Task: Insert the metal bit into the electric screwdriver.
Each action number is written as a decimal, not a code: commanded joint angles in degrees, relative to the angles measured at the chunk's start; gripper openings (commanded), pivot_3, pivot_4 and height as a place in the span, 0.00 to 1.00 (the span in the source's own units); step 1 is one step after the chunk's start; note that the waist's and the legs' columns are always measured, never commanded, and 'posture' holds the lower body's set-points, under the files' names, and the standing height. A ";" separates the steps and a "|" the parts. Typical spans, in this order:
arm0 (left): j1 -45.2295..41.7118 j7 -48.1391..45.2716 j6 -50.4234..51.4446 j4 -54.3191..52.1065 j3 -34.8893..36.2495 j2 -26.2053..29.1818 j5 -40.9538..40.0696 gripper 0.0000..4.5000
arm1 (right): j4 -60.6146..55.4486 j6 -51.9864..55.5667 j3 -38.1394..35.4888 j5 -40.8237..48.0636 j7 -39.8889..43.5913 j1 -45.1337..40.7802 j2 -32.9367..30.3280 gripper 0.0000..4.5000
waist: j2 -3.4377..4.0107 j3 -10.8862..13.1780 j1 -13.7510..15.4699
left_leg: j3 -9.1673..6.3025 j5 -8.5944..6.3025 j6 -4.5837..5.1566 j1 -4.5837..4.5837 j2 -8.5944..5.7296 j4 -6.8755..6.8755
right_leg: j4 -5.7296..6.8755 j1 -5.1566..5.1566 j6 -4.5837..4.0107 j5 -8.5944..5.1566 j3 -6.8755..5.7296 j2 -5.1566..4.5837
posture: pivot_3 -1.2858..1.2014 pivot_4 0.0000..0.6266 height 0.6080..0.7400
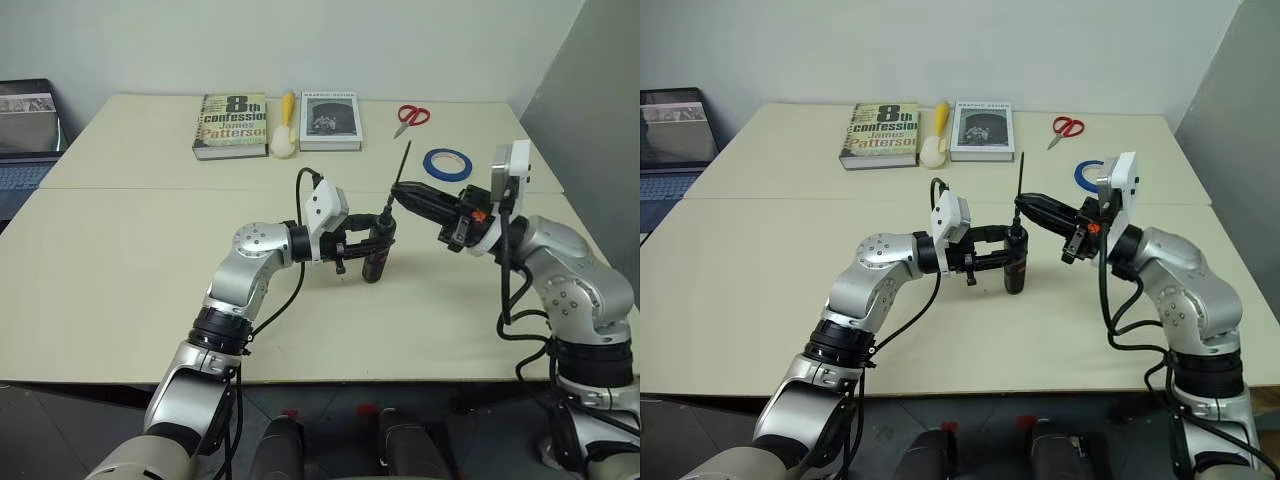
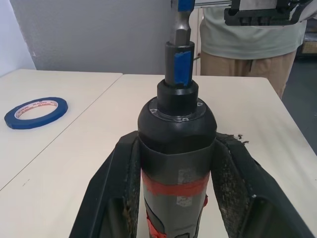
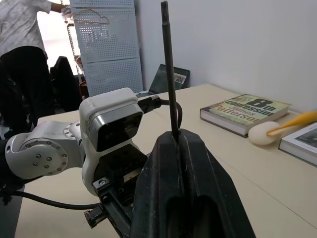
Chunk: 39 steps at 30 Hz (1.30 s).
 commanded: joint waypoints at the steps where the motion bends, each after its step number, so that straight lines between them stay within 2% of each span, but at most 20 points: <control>1: -0.40 -0.59 0.44 -0.42 -1.00 -0.31 -0.05 0.37 | -0.55 0.28 1.13 -0.20 0.44 -0.91 -0.39 0.00 | 0.00 0.00 -0.01 | 0.00 0.00 0.00 0.00 0.00 0.00 | 0.00 0.00 0.01 0.00 0.00 0.00 | 0.52 0.24 1.00; 18: -0.60 -1.10 -0.16 0.12 -1.08 -0.68 0.37 0.37 | 3.87 3.18 2.13 0.15 6.82 -5.38 -5.88 0.00 | 0.00 0.00 0.01 | 0.00 0.00 0.00 -0.01 0.00 0.00 | 0.00 0.00 0.02 0.01 0.00 0.00 | 0.52 0.24 1.00; 26: -0.55 -0.99 -0.06 0.04 -0.97 -0.79 0.49 0.37 | 3.85 3.70 1.98 -1.30 4.54 -5.83 -5.78 0.00 | 0.00 0.00 0.01 | 0.00 0.00 0.00 -0.01 0.00 0.00 | 0.00 0.00 0.03 0.01 0.00 0.00 | 0.52 0.24 1.00; 28: -0.61 -1.01 -0.13 0.20 -0.99 -0.83 0.55 0.37 | 3.96 4.10 1.85 -1.01 4.32 -6.11 -5.77 0.09 | 0.00 0.00 0.01 | 0.00 0.00 0.00 -0.01 0.00 0.01 | 0.00 0.00 0.03 0.01 0.00 0.00 | 0.52 0.24 1.00; 31: -0.60 -1.06 -0.14 0.19 -0.98 -0.83 0.56 0.37 | 3.59 4.62 1.48 -0.45 4.35 -6.24 -6.01 0.17 | 0.00 0.00 0.01 | 0.00 0.00 0.00 -0.01 0.00 0.00 | 0.00 0.00 0.03 0.01 0.00 0.00 | 0.52 0.24 1.00; 39: -0.88 -0.77 -0.34 0.63 -0.82 -1.12 0.63 0.37 | 0.84 6.43 -0.86 1.77 5.46 -5.29 -8.73 0.64 | 0.00 0.00 0.02 | 0.00 0.00 0.00 -0.01 0.00 0.00 | -0.01 0.00 0.03 0.01 0.00 0.00 | 0.52 0.24 1.00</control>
